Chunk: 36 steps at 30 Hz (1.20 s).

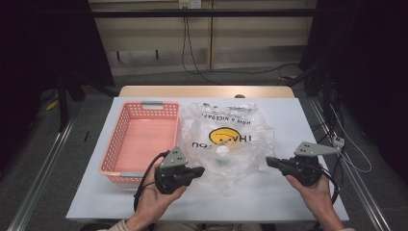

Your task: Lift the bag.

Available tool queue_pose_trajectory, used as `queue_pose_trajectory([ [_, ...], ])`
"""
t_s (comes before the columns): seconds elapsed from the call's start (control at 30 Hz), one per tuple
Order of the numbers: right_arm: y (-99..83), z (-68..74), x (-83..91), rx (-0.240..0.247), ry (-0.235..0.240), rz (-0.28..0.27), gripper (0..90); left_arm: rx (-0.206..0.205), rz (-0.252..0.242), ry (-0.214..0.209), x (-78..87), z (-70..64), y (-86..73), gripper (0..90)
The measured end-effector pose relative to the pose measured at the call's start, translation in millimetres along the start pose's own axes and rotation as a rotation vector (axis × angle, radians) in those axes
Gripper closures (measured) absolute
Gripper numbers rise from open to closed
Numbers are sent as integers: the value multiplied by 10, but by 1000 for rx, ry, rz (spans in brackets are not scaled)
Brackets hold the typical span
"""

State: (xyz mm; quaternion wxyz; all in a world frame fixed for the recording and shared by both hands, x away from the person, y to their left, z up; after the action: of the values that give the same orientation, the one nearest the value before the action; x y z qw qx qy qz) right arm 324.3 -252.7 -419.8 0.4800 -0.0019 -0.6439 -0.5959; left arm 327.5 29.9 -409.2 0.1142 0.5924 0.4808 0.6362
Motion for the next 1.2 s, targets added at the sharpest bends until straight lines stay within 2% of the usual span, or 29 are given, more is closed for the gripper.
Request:
queue_pose_trajectory([
  [0.07,47,-11,12,4,-3,-12,900,3,-35,13,91,57,108,900],
  [0.13,198,-61,56,7,-7,-44,900,3,-69,31,181,137,218,900],
  [0.2,254,-79,73,4,-10,-55,900,20,-104,46,265,225,324,900],
  [0.27,372,-119,114,7,-16,-77,900,22,-136,64,349,296,435,900],
  [0.3,501,-163,162,9,-22,-103,900,19,-152,74,390,333,495,900],
  [0.4,691,-231,242,12,-32,-138,900,41,-194,83,499,439,653,900],
  [0.47,801,-269,282,12,-37,-160,900,38,-219,100,561,492,741,900],
  [0.67,1052,-348,372,7,-50,-211,900,41,-283,137,711,651,955,900],
  [0.77,1121,-384,401,10,-60,-225,900,47,-310,155,794,742,1063,900],
  [0.83,1237,-424,449,3,-62,-250,900,47,-325,166,856,778,1139,900],
  [1.0,1407,-458,533,10,-77,-273,900,31,-368,199,1019,849,1346,900],
  [1.07,1546,-478,613,18,-88,-295,900,32,-387,206,1084,876,1422,900],
  [1.1,1546,-478,613,18,-88,-295,900,28,-393,214,1118,889,1459,900],
  [1.13,1640,-489,675,22,-96,-312,900,24,-401,220,1151,901,1496,900],
  [1.2,1687,-496,709,24,-102,-320,900,22,-424,231,1234,930,1573,900],
])
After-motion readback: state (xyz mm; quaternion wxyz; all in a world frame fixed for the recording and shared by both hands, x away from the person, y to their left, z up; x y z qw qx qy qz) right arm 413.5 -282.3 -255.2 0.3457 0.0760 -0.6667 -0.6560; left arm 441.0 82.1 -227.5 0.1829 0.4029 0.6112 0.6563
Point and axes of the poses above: each handheld gripper's, and its own axes: x roughly backward along the jaws, y roughly out of its top, z roughly to its left, the point moved 7 cm from there along -x, roughly forward along the jaws, and after that the axes turned 7 degrees about z, right-handed, at the moved point
